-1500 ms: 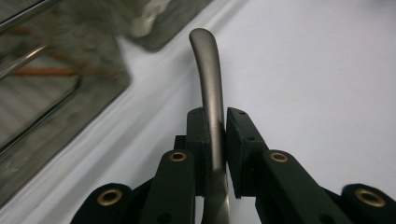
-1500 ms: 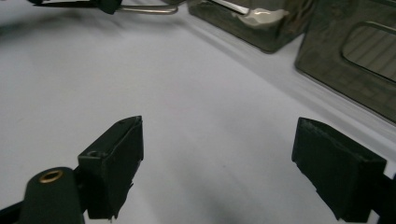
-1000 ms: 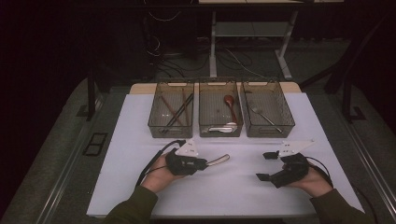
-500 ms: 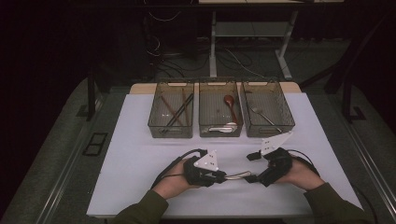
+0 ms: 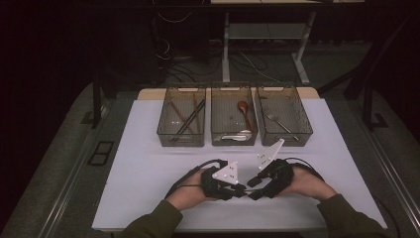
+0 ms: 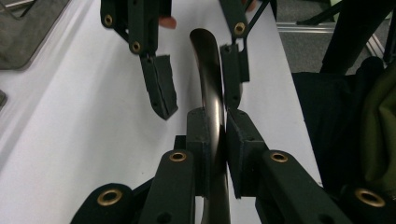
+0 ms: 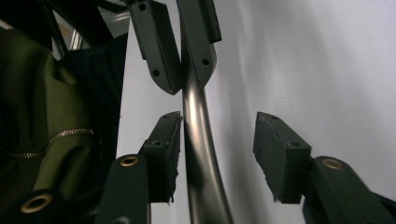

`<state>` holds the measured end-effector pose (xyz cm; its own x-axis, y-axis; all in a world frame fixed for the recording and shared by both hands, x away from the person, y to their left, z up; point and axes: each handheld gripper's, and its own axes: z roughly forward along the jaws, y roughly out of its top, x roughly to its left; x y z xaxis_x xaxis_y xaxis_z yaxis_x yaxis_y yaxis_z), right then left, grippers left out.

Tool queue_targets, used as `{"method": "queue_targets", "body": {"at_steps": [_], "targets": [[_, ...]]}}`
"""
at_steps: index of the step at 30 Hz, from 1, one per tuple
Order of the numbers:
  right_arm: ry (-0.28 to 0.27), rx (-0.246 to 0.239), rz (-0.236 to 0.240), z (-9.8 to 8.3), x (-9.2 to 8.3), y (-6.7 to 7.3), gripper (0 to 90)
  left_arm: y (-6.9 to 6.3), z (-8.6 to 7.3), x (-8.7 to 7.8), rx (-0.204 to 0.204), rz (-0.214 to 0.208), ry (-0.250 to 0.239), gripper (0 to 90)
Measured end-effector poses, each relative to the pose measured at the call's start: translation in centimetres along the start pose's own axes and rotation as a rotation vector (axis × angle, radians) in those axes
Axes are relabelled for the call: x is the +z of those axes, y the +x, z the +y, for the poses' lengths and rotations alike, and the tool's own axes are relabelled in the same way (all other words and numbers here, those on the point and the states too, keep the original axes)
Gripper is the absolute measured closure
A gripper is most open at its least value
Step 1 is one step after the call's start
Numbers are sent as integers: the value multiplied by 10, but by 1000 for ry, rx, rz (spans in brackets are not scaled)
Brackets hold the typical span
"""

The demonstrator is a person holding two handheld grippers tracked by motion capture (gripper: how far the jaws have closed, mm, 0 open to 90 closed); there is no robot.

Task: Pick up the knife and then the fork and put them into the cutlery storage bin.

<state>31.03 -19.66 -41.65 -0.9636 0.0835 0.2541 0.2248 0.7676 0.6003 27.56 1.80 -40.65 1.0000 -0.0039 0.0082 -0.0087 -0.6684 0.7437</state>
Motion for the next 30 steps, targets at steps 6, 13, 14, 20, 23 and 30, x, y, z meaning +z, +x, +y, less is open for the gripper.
{"method": "queue_targets", "body": {"at_steps": [6,13,14,20,23,30], "targets": [[29,-20,52,3,4,2,731,-1,0,1,-2,3,-6,793],[-8,-71,64,3,1,8,773,-1,-1,1,19,2,1,793],[-6,-82,51,4,1,9,781,-1,-1,1,16,-3,-1,794],[36,-110,18,0,5,7,833,1,-2,-3,17,-3,-13,892],[16,-114,8,0,2,7,832,2,-5,-5,5,-2,-15,891],[-13,-91,-41,-4,-7,4,831,8,-10,-17,-75,32,-83,768]]}}
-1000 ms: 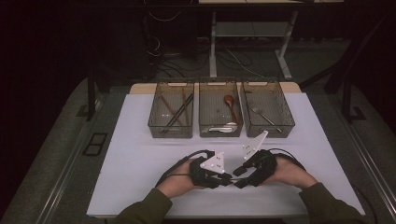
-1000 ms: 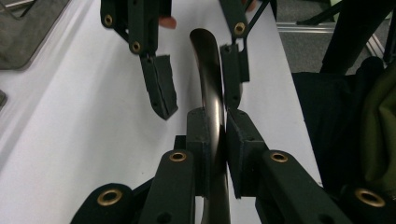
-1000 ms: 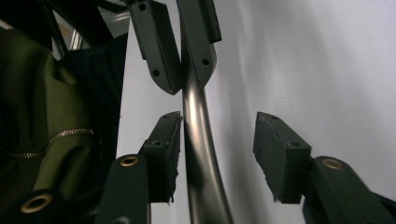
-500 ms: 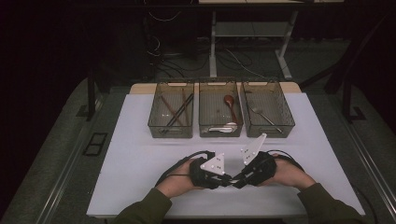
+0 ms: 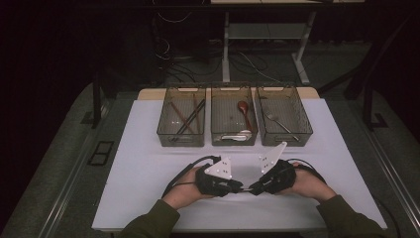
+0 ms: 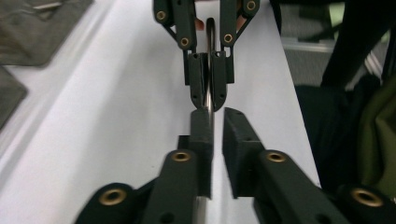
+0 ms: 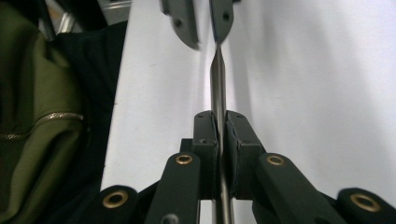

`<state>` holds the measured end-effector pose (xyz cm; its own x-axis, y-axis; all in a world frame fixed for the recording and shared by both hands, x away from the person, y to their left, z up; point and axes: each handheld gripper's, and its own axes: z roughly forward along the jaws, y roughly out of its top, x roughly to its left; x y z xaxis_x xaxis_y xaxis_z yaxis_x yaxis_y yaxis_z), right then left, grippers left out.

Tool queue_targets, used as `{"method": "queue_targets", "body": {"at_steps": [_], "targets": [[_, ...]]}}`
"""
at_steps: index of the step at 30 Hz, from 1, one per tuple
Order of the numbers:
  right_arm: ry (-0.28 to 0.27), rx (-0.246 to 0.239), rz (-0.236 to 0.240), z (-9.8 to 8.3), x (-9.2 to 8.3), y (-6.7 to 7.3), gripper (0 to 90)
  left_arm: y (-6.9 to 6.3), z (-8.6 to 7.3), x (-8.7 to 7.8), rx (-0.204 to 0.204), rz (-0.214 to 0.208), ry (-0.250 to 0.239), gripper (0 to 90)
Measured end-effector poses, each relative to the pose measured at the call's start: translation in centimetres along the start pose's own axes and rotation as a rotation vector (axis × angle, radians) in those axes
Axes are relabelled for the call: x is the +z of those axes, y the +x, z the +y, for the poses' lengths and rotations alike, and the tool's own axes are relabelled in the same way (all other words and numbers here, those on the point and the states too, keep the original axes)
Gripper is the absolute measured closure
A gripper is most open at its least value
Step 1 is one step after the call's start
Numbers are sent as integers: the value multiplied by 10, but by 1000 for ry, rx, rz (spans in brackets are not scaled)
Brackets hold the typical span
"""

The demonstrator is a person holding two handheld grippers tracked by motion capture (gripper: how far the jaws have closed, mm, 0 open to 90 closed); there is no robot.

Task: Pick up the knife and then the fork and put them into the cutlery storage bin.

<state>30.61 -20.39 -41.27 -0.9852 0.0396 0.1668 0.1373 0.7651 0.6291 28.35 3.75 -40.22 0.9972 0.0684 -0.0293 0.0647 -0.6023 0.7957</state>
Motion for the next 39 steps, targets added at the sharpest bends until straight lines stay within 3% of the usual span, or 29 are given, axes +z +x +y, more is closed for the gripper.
{"method": "queue_targets", "body": {"at_steps": [5,11,17,29,33,35,39], "targets": [[-20,24,-63,-5,-10,-1,831,2,-8,-15,-78,51,-63,617],[-36,63,-152,-13,-19,-3,830,2,-24,-37,-107,141,-111,459],[-71,93,-193,-17,-29,-7,830,2,-41,-52,-168,216,-141,362],[-156,202,-275,-25,-50,-13,831,-2,-80,-64,-274,361,-73,137],[-181,222,-304,-25,-59,-15,830,-2,-92,-66,-333,398,-70,63],[-197,235,-323,-26,-64,-18,830,-4,-96,-68,-342,419,-74,14],[-222,264,-378,-28,-75,-25,830,-6,-99,-71,-354,437,-87,0]]}}
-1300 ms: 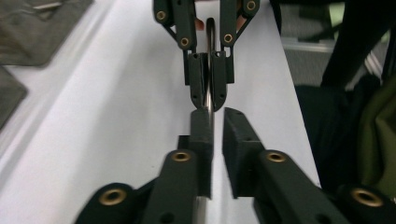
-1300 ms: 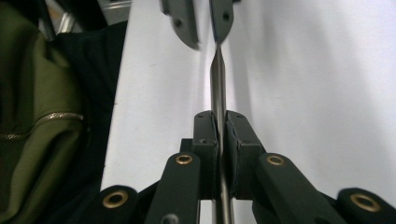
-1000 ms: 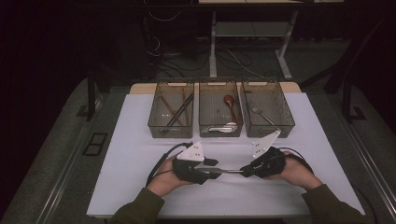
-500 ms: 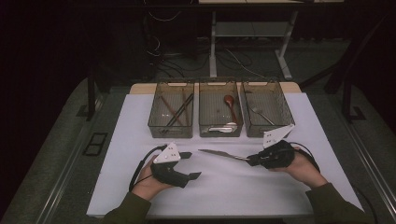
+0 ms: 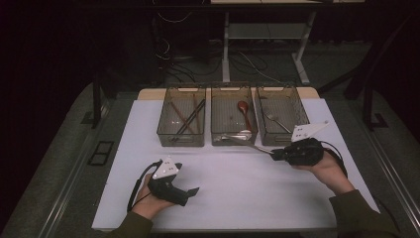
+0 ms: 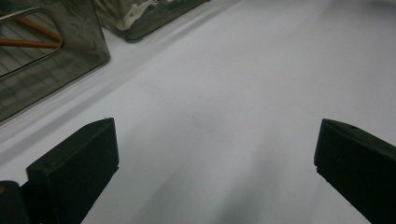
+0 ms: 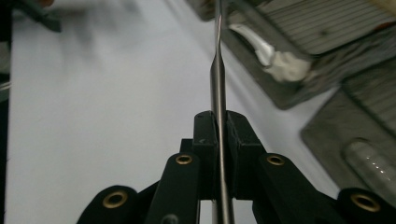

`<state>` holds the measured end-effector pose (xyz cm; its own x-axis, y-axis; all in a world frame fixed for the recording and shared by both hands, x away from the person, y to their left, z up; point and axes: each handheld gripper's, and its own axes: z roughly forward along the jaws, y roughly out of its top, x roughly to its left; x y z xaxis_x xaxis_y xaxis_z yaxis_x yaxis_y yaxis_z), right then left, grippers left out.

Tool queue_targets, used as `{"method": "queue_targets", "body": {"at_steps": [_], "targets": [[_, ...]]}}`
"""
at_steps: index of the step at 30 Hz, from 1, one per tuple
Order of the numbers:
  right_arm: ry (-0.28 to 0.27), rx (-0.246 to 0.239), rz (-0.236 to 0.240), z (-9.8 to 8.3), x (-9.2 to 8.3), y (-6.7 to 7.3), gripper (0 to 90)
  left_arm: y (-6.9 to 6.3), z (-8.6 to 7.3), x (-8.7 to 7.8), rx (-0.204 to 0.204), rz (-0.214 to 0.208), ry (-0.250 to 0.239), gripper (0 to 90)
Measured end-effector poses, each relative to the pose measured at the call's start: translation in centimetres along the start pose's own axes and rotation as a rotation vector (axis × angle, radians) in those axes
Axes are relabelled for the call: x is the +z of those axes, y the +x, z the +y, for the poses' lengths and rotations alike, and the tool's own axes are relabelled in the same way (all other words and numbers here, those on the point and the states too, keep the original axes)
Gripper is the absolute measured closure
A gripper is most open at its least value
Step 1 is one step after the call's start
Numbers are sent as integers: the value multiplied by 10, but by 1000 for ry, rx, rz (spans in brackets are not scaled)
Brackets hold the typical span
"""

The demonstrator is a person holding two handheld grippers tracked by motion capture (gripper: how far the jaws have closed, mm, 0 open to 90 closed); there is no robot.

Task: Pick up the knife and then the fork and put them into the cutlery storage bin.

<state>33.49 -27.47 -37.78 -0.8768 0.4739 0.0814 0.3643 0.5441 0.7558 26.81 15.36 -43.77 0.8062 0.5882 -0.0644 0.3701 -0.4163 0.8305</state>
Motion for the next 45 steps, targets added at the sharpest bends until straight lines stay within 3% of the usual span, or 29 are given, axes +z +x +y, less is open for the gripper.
{"method": "queue_targets", "body": {"at_steps": [7,17,25,31,37,45], "targets": [[-38,48,-69,3,-15,-19,830,1,-1,1,-18,-24,14,0],[-73,119,-183,7,-29,-43,830,0,-3,3,2,-21,33,0],[-68,208,-308,4,-31,-65,831,-1,-4,5,9,-38,36,0],[-20,269,-414,1,-24,-82,830,0,-3,7,0,-44,31,0],[63,304,-457,10,-7,-103,830,-1,-2,9,8,-55,32,0],[103,341,-437,16,12,-118,829,-3,-2,8,14,-69,33,0]]}}
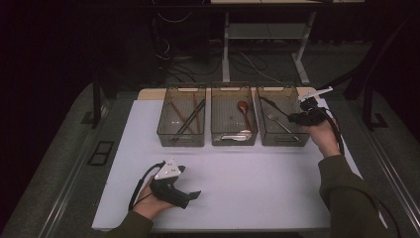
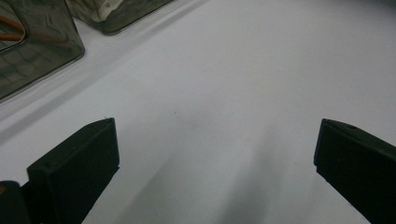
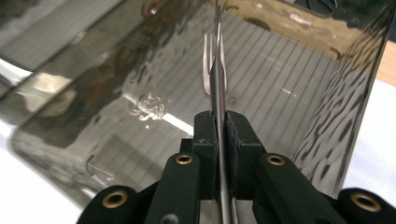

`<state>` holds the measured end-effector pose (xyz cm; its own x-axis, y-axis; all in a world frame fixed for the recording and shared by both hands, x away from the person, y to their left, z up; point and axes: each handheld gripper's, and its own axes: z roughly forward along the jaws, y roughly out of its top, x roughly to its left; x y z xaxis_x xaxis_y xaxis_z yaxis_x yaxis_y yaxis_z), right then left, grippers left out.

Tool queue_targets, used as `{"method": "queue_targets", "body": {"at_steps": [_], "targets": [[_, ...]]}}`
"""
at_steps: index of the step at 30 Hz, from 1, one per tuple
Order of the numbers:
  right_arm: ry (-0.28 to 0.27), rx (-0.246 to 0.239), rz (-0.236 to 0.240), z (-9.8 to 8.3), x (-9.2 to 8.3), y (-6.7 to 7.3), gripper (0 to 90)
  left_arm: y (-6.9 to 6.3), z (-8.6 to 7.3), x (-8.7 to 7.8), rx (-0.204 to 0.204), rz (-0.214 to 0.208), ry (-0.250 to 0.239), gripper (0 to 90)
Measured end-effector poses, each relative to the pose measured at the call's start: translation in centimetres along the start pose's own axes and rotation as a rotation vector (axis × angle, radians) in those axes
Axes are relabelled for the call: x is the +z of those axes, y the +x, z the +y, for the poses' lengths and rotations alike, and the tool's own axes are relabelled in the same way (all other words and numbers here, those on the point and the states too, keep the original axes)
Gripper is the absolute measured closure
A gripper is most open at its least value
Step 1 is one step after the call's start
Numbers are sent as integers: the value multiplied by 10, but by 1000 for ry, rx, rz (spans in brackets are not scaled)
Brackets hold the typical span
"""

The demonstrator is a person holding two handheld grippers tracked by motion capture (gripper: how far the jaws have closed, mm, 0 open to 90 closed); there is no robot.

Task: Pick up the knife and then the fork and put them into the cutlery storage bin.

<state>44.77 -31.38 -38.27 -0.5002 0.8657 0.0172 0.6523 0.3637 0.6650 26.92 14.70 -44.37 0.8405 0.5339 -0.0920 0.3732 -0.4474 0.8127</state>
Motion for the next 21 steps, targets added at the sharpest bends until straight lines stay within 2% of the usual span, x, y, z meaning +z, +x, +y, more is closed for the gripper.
{"method": "queue_targets", "body": {"at_steps": [6,8,12,16,18,21], "targets": [[24,28,19,-5,9,-5,808,-1,0,2,5,-5,7,0],[-6,44,25,-4,5,-7,742,-1,0,2,4,-6,7,0],[-39,37,27,-3,-1,-8,667,-1,0,2,6,-6,10,0],[-73,56,63,-3,-8,-8,571,-1,1,2,4,-7,8,0],[-82,79,71,-4,-9,-8,494,-1,1,2,2,-7,7,0],[-102,94,82,-7,-13,-7,447,0,1,2,0,-7,7,0]]}}
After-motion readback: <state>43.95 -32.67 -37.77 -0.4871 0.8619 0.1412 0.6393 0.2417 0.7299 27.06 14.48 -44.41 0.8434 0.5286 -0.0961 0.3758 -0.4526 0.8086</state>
